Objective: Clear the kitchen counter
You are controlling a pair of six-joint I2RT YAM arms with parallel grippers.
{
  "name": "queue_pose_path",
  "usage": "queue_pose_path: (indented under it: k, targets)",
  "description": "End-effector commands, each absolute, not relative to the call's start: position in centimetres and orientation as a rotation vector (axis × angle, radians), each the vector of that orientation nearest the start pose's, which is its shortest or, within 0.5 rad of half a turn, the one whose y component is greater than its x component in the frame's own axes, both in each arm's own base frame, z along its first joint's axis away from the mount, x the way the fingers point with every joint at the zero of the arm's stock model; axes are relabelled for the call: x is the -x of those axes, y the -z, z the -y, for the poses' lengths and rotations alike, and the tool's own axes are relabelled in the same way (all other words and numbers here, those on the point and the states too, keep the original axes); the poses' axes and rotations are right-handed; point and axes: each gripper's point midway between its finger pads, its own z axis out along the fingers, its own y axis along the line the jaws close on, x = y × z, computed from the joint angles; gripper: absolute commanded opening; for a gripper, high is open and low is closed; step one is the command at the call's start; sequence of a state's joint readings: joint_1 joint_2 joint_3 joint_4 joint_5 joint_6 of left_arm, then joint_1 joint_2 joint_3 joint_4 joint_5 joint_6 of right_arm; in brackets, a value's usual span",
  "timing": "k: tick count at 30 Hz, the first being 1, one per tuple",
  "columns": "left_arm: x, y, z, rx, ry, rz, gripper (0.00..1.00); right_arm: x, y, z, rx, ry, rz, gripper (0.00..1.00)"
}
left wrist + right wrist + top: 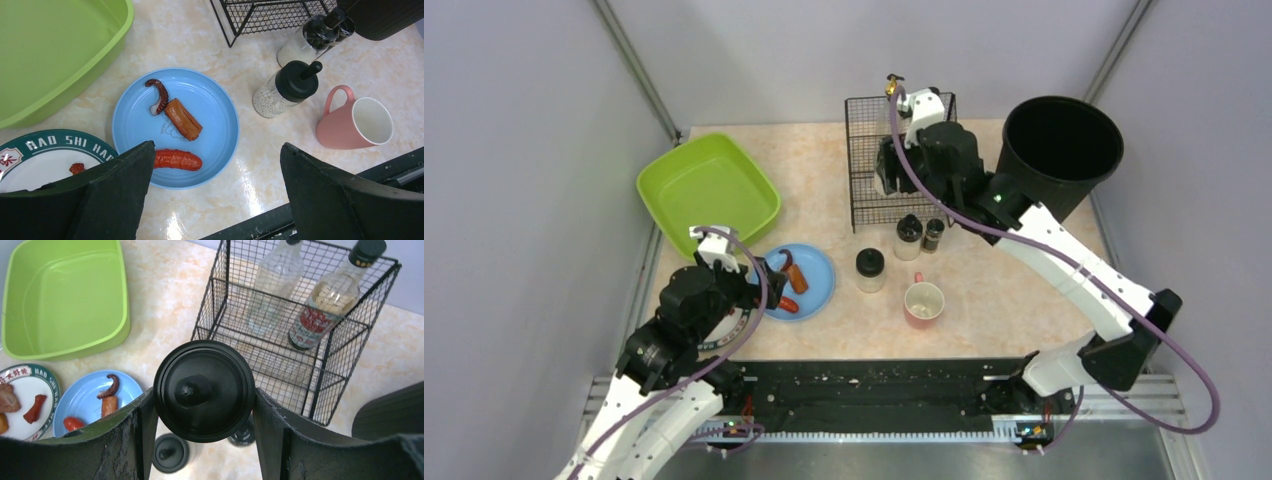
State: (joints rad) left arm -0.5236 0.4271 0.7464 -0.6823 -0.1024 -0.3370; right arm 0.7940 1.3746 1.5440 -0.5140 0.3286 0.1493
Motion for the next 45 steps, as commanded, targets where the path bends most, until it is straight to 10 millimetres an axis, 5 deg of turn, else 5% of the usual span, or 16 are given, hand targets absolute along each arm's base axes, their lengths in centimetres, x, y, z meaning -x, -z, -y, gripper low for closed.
queue_pose_path:
  k: [1, 10, 28, 36, 45]
  targets:
    - [-18.8, -23.9, 10.4, -0.124, 0.484, -1.914, 0.99, -35.0, -40.6, -26.9, 0.341, -0.375, -1.738, 0.0]
    - [-18.5, -24.2, 10.4, -0.125, 0.496, -1.896, 0.99, -40.9, -39.1, -28.9, 0.332, -0.369, -1.78, 0.0]
    - [-18.4, -24.5, 10.2, -0.121, 0.497, -1.876, 0.99, -48.6, -34.4, -30.7, 0.241, -0.316, -1.816, 0.0]
    - [-18.5, -24.3, 10.1, -0.12, 0.489, -1.885, 0.99, -50.4, -32.9, -31.0, 0.218, -0.326, -1.821, 0.0]
    - [-18.7, -24.1, 10.2, -0.122, 0.483, -1.898, 0.99, -50.9, -29.2, -31.4, 0.215, -0.317, -1.878, 0.0]
